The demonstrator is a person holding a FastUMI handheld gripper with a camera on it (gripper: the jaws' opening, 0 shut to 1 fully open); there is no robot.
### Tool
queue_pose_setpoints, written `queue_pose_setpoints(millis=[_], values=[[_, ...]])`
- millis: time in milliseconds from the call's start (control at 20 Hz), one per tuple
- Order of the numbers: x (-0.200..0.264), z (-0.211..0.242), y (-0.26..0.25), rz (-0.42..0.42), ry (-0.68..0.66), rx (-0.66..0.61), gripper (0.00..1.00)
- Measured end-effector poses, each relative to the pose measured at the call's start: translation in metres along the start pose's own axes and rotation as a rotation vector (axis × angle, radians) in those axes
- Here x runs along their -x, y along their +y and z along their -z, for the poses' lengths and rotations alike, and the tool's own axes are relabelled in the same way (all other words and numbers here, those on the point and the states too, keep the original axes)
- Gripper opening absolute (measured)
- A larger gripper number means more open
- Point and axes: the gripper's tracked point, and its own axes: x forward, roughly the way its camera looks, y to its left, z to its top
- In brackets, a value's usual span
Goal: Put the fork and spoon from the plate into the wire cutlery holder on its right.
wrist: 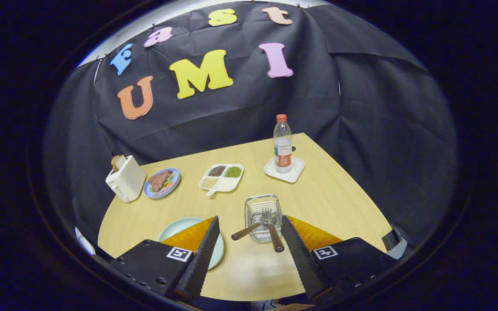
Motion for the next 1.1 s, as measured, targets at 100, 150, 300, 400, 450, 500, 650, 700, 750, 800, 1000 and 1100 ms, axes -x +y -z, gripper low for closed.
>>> queue_pose_setpoints(millis=[100, 150, 300, 400, 450, 500, 650, 700, 750, 800, 1000, 1100], values=[[0.012, -0.005, 0.007, 0.029, -0.053, 0.028, 0.92], [0.018, -0.010, 0.013, 0.036, -0.084, 0.037, 0.95], [0.038, -0.015, 0.030, 0.053, -0.170, 0.051, 0.97], [0.053, -0.016, 0.039, 0.060, -0.214, 0.057, 0.97], [0.061, -0.016, 0.046, 0.058, -0.234, 0.060, 0.96], [0.069, -0.016, 0.053, 0.053, -0.254, 0.061, 0.96], [0.095, -0.017, 0.071, 0.041, -0.328, 0.078, 0.96], [0.103, -0.016, 0.078, 0.032, -0.352, 0.088, 0.96], [0.113, -0.016, 0.082, 0.030, -0.378, 0.094, 0.96], [0.119, -0.017, 0.085, 0.032, -0.399, 0.097, 0.96], [0.145, -0.011, 0.097, 0.038, -0.456, 0.124, 0.96], [0.152, -0.007, 0.103, 0.040, -0.473, 0.165, 0.96]])
